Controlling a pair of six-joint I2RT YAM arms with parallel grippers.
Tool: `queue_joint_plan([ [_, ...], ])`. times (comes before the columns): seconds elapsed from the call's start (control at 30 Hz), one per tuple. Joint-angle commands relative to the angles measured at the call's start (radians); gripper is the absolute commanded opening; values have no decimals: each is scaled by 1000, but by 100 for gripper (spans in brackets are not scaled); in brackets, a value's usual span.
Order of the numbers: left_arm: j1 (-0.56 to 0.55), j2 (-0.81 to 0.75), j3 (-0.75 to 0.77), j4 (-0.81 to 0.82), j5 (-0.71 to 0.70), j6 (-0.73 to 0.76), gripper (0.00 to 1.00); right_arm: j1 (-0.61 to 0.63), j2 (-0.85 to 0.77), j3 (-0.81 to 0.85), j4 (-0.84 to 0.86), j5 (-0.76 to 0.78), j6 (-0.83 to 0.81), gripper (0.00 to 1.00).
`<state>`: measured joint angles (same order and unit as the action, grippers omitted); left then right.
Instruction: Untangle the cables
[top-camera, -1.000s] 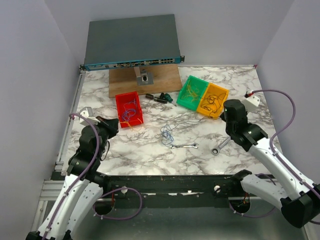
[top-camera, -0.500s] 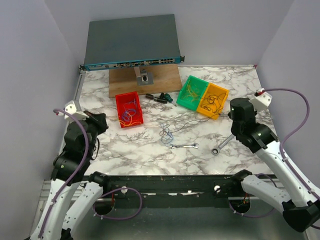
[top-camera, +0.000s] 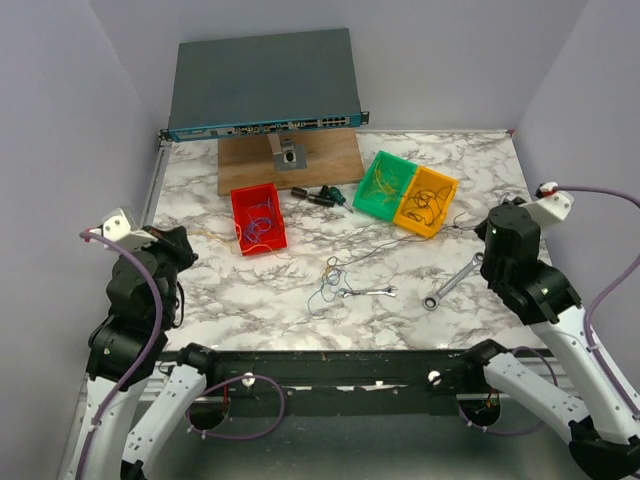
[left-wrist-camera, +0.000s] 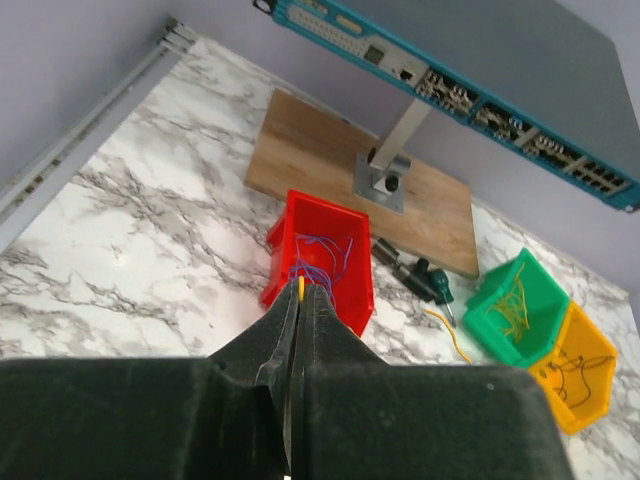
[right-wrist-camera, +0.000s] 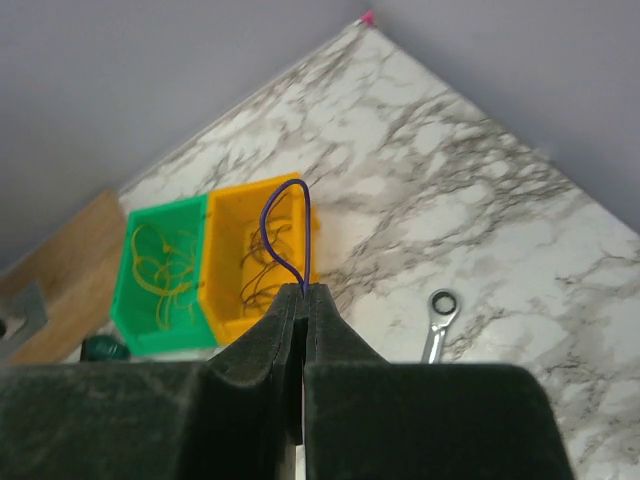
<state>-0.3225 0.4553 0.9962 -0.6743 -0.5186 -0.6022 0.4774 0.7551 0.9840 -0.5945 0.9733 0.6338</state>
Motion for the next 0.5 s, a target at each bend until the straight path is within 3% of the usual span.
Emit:
queue_joint_plan([
  [0.0,5,50,-71,100,264,34,0,-1,18,-43,133,-336,-164,1],
  [0.13,4,127,-125,198,509,16,0,0,112,-57,166,-680,-229,1],
  [0.27,-1,198,-157,251,614,-12,0,17,308,-27,110,-766,-259,1],
  [0.4,-20,261,-167,249,606,-13,0,75,405,-49,149,-796,-263,1],
  [0.47,-25,277,-169,244,589,-13,0,79,450,-45,147,-773,-252,7],
])
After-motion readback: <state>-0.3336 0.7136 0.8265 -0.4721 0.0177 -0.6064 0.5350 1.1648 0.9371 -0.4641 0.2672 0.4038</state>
